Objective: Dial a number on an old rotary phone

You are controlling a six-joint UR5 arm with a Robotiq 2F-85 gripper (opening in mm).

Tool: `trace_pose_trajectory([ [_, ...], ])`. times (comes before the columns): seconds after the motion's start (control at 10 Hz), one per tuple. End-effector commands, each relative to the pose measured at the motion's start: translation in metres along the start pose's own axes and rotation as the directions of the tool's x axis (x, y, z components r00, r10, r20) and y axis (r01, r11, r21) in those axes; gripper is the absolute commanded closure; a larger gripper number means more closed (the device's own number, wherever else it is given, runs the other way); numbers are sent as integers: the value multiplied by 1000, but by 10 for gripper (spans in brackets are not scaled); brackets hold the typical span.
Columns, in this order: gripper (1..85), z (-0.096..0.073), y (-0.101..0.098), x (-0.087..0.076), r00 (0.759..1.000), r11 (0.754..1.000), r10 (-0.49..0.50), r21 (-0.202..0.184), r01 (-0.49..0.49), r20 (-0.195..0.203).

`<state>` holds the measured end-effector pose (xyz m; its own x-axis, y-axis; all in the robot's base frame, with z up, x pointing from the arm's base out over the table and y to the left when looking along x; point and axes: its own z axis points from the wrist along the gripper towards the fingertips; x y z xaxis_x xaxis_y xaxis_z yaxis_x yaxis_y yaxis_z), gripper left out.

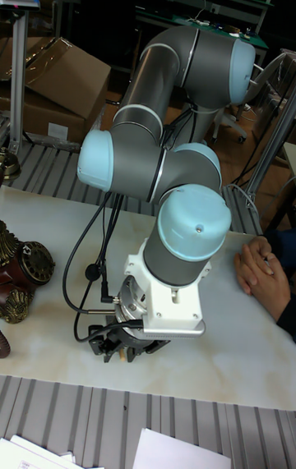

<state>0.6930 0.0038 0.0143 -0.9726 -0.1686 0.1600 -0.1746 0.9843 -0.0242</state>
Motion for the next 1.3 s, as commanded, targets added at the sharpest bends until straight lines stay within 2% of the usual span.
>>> trace_pose_trajectory([
  [0.0, 440, 0, 2, 1, 1000, 1000, 13, -10, -12, 4],
  [0.7, 503, 2, 7, -1, 999, 999, 43, -12, -43, 5],
  [1.2, 660, 2, 7, -1, 998, 998, 64, -14, -64, 4],
])
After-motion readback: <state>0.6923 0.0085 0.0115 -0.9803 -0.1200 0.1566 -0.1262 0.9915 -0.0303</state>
